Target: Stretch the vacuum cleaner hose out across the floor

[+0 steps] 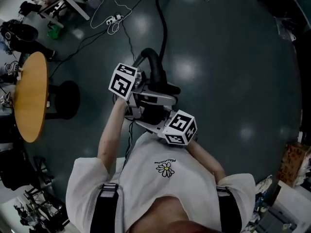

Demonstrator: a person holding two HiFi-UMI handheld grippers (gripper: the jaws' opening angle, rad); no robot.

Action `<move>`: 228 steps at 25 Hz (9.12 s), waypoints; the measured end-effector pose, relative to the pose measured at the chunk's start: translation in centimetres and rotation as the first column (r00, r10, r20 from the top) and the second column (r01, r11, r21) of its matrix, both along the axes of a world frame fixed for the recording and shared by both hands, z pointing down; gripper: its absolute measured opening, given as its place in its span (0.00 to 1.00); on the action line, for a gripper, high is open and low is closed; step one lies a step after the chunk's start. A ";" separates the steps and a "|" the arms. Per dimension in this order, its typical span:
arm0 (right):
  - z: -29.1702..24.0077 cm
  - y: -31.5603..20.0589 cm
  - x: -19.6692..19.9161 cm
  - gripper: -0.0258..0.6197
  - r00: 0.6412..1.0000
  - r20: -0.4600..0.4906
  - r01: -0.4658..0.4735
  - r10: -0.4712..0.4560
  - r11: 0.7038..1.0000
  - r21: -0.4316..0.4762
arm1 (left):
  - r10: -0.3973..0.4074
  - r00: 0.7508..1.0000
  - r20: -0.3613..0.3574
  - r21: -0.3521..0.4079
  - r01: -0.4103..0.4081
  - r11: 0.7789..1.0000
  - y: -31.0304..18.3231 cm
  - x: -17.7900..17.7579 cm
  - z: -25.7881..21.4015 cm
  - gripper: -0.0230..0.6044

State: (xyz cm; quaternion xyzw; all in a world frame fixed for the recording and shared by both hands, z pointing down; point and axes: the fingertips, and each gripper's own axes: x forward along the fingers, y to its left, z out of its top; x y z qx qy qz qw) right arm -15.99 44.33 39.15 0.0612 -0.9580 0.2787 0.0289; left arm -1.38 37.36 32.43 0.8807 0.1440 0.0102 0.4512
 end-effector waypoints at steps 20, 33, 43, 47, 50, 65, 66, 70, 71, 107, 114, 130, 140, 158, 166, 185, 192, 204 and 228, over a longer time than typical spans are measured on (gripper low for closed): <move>1.1 -3.7 1.4 0.25 0.871 -0.329 -0.272 0.365 0.916 0.295 | -0.165 0.957 -0.238 -0.011 0.167 0.986 -2.2 -4.7 -3.0 0.39; -1.4 -3.4 3.3 0.26 0.904 -0.227 -0.286 0.363 0.906 0.311 | -0.352 0.889 -0.292 -0.053 0.352 0.934 -3.2 -8.3 -3.5 0.39; -3.6 -5.4 3.1 0.32 0.878 -0.175 -0.389 0.445 0.878 0.281 | -0.390 0.866 -0.312 -0.093 0.381 0.920 -5.2 -12.0 -3.5 0.39; -2.9 -5.9 3.5 0.32 0.922 -0.175 -0.325 0.345 0.936 0.135 | -0.407 0.869 -0.280 -0.089 0.399 0.913 -5.7 -11.4 -2.6 0.39; -2.7 -6.0 4.7 0.32 0.932 -0.168 -0.312 0.322 0.946 0.088 | -0.409 0.875 -0.261 -0.080 0.402 0.912 -6.1 -10.3 -2.0 0.39; 0.8 -18.5 2.1 0.32 0.934 0.332 0.201 0.134 0.573 -0.795 | 0.029 0.999 0.023 0.168 -0.032 0.985 3.1 -6.8 3.4 0.38; 0.9 -18.8 1.2 0.32 0.922 0.362 0.241 0.136 0.529 -0.814 | 0.064 0.997 0.049 0.174 -0.071 0.982 3.9 -6.7 4.0 0.38; 2.4 -19.4 -1.6 0.33 0.908 0.407 0.334 0.104 0.407 -0.850 | 0.120 0.991 0.062 0.153 -0.128 0.980 5.0 -7.4 5.5 0.35; 2.8 -19.2 -1.7 0.33 0.908 0.408 0.346 0.093 0.383 -0.857 | 0.127 0.990 0.066 0.147 -0.136 0.980 5.2 -7.4 5.6 0.35; 4.6 -18.1 -5.4 0.35 0.992 0.120 0.099 0.029 0.392 -0.914 | 0.187 0.936 0.299 0.335 -0.286 0.898 10.6 -6.1 11.9 0.34; -5.6 -20.4 -4.4 0.35 0.970 0.226 0.061 0.093 0.805 -0.591 | -0.364 0.931 -0.031 0.134 0.365 0.921 4.9 -13.2 11.7 0.36; -14.8 -11.8 -0.3 0.35 0.964 0.256 -0.070 0.068 0.998 -0.004 | -0.751 0.603 -0.268 0.028 0.784 0.620 -9.1 -19.6 -2.3 0.38; -11.4 -5.2 -2.7 0.39 0.995 0.088 0.029 -0.040 0.992 0.126 | -0.685 0.686 -0.245 -0.173 0.665 0.727 -14.0 -15.5 -6.6 0.40; -6.0 -3.2 -1.8 0.40 0.996 -0.063 0.069 -0.058 0.979 0.191 | -0.572 0.782 -0.248 -0.164 0.548 0.820 -14.7 -11.0 -6.6 0.41; -4.7 -2.9 -1.2 0.42 0.994 -0.063 0.092 -0.084 0.986 0.141 | -0.516 0.816 -0.260 -0.204 0.475 0.856 -15.0 -9.8 -4.6 0.41; -1.1 -4.6 5.5 0.43 0.972 0.184 -0.148 0.145 0.989 0.002 | -0.508 0.810 -0.293 -0.033 0.523 0.852 -13.1 -9.5 -3.2 0.40; -2.6 -5.9 9.2 0.44 0.938 0.145 -0.327 0.315 0.943 0.062 | -0.559 0.785 -0.266 -0.104 0.553 0.827 -13.9 -10.1 -1.7 0.40; -9.8 -16.0 11.7 0.44 0.839 0.480 -0.157 0.257 0.959 -0.238 | -0.310 0.938 -0.155 0.193 0.336 0.922 -7.1 -8.3 -2.6 0.40; -16.0 -14.2 6.7 0.45 0.901 0.411 -0.147 0.136 0.989 -0.004 | -0.072 0.988 -0.136 0.338 0.115 0.934 2.1 -2.7 -1.6 0.40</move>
